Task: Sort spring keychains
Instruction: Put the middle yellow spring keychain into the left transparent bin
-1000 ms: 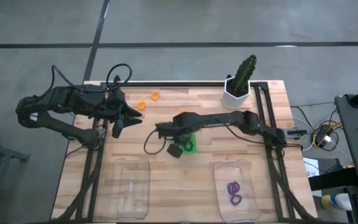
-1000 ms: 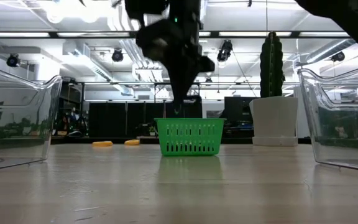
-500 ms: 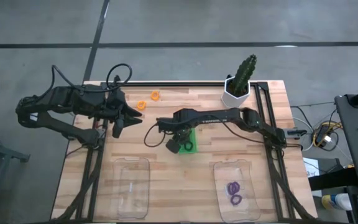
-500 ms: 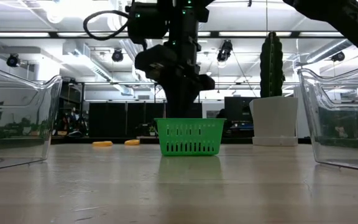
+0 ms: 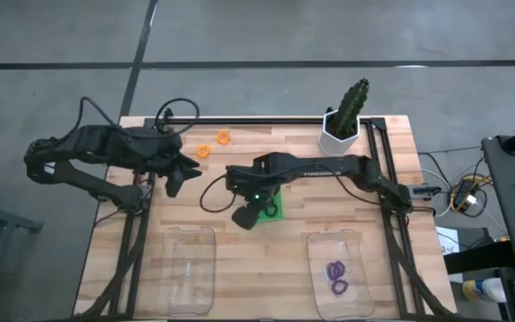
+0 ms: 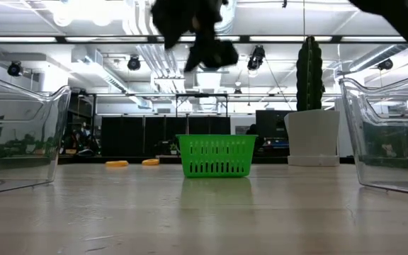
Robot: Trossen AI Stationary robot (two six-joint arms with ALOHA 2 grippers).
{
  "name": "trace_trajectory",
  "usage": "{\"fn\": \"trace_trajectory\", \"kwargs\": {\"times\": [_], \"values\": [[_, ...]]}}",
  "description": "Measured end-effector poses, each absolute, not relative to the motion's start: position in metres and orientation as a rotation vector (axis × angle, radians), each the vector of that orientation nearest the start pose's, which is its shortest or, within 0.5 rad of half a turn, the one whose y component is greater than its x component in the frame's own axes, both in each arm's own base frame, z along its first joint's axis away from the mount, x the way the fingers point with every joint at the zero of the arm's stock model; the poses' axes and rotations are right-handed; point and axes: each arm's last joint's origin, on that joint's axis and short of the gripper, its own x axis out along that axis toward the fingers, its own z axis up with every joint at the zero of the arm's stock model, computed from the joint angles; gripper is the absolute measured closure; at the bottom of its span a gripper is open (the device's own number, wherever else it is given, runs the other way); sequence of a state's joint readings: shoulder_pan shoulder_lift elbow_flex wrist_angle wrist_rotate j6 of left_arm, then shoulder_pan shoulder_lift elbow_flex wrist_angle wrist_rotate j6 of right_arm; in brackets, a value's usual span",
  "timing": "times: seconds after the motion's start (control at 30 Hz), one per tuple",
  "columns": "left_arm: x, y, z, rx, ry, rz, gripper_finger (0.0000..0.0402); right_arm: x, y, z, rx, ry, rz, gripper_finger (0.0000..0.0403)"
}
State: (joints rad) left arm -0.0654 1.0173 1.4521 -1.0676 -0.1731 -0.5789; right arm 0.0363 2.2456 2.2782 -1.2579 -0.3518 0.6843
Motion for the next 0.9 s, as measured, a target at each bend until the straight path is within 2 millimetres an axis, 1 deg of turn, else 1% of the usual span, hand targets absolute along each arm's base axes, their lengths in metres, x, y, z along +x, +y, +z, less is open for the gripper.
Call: {"fn": "trace_trajectory", "kwargs": {"times": [0.13,0.23,0.37,0.53,0.7,0.8,0.9], "values": [[0.17,0.0,0.412,-0.461,0.641,0.383,0.0257,0.445,0.037,0.319,0.725,1.229,-0.035,0.0225],[0.182,0.007,0.397,-0.46,0.704,0.441,0.0257,0.432,0.041,0.344,0.662,1.16,0.0,0.0233],[0.196,0.02,0.373,-0.468,0.796,0.529,0.0257,0.413,0.043,0.375,0.633,1.075,0.021,0.024],[0.205,0.047,0.341,-0.513,0.901,0.666,0.0257,0.384,0.045,0.412,0.602,0.965,0.033,0.0239],[0.212,0.077,0.307,-0.583,1.025,0.753,0.0257,0.352,0.046,0.449,0.544,0.822,0.01,0.0241],[0.219,0.093,0.288,-0.601,1.044,0.764,0.0257,0.335,0.045,0.465,0.516,0.753,-0.041,0.0245],[0.23,0.108,0.275,-0.64,1.034,0.726,0.0257,0.32,0.045,0.477,0.495,0.696,-0.081,0.0247]]}}
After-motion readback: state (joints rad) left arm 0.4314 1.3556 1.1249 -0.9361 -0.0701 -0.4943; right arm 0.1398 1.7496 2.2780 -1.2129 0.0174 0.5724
